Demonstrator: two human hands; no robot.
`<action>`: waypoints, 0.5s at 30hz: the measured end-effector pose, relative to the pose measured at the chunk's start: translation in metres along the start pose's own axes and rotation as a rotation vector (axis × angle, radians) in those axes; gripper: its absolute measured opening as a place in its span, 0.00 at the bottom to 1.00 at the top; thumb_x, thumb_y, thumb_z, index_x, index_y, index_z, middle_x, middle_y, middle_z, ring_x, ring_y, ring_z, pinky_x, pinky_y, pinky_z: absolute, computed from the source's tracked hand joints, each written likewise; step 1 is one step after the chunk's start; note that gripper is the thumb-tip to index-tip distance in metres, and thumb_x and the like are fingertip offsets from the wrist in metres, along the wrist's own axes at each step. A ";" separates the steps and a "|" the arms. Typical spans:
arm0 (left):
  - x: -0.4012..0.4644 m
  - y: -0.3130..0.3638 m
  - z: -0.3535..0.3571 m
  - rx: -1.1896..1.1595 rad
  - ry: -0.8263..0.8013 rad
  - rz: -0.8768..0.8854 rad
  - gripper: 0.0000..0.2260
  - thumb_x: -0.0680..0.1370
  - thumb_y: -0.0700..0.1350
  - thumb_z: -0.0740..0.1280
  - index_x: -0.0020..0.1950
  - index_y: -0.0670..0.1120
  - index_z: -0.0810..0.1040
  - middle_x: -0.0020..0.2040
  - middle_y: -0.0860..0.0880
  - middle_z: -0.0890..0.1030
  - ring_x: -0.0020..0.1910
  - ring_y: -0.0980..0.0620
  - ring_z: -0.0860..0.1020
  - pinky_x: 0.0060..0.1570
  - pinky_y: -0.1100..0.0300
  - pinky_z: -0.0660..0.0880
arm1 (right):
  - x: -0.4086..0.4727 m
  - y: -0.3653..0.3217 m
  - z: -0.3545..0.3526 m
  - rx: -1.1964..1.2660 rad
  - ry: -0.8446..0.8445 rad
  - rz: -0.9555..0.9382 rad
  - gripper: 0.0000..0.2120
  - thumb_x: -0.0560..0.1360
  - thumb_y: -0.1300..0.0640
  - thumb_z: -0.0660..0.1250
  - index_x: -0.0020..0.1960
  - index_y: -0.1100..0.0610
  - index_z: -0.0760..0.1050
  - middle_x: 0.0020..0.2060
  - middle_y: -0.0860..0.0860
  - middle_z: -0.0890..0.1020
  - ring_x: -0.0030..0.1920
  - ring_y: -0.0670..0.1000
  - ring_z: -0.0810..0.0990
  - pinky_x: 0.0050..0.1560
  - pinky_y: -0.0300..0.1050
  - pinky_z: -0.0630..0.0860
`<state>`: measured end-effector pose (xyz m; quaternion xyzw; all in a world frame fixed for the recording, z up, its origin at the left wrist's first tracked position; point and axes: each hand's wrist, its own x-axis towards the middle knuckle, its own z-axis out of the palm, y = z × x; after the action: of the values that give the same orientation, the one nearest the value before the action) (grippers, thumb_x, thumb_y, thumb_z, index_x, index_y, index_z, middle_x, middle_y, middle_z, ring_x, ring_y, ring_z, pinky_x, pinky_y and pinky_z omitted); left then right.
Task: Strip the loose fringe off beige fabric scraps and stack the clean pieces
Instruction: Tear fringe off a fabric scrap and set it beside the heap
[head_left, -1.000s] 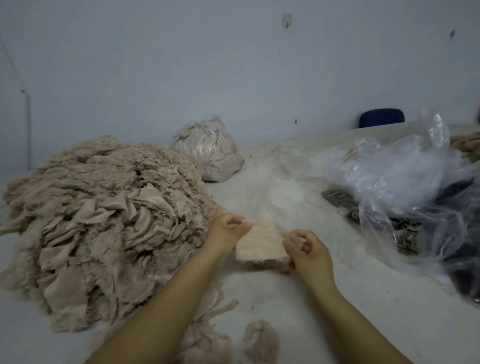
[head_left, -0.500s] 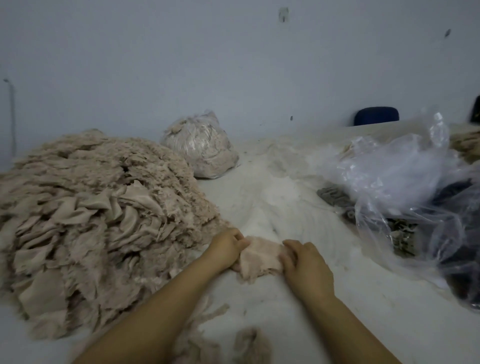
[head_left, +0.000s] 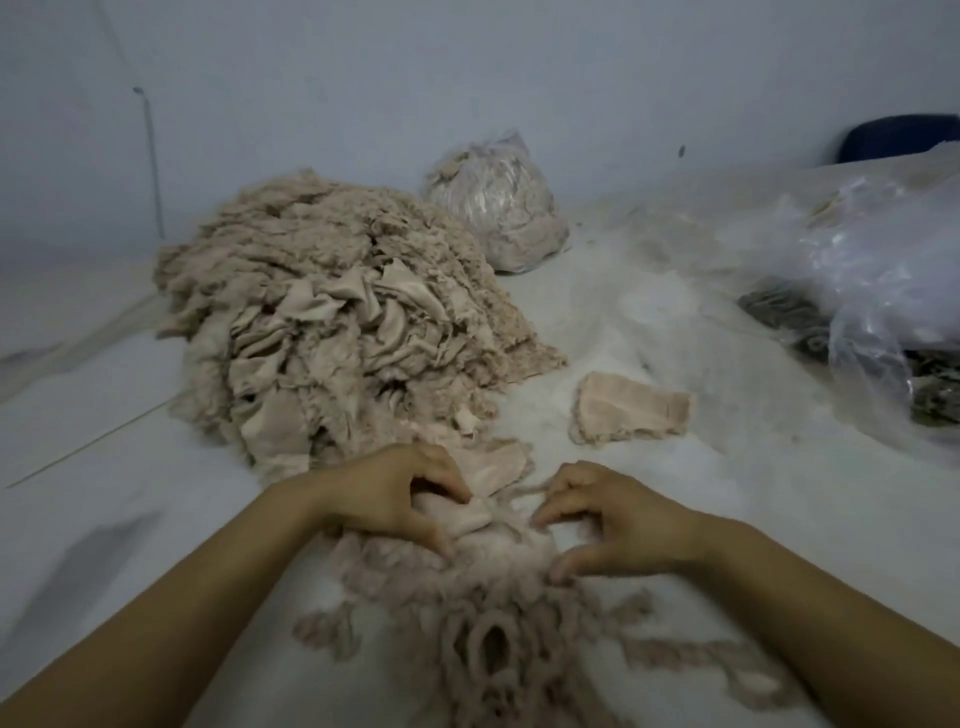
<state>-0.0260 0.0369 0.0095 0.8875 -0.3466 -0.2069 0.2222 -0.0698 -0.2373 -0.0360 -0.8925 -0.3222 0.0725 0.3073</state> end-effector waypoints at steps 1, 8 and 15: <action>-0.004 -0.005 0.006 0.037 0.000 -0.002 0.16 0.70 0.54 0.74 0.54 0.49 0.82 0.54 0.57 0.76 0.54 0.63 0.73 0.56 0.70 0.69 | 0.000 -0.001 0.001 -0.029 -0.011 -0.011 0.12 0.72 0.50 0.74 0.54 0.51 0.81 0.49 0.46 0.75 0.53 0.45 0.73 0.55 0.38 0.69; -0.013 0.004 0.007 -0.453 0.381 -0.099 0.06 0.81 0.44 0.61 0.48 0.43 0.74 0.35 0.51 0.69 0.29 0.61 0.68 0.32 0.67 0.65 | -0.010 -0.013 -0.031 0.107 -0.121 0.186 0.14 0.74 0.52 0.71 0.38 0.54 0.67 0.32 0.42 0.68 0.32 0.42 0.66 0.37 0.36 0.66; 0.001 0.036 0.015 -0.693 0.436 -0.054 0.10 0.79 0.44 0.65 0.47 0.37 0.74 0.38 0.45 0.74 0.36 0.51 0.72 0.38 0.57 0.68 | 0.008 -0.040 -0.017 0.513 0.187 0.176 0.11 0.70 0.52 0.75 0.48 0.53 0.75 0.36 0.37 0.79 0.37 0.38 0.77 0.40 0.31 0.72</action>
<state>-0.0516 0.0089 0.0163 0.7920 -0.1781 -0.1243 0.5706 -0.0789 -0.2164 0.0018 -0.8128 -0.1849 0.0956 0.5441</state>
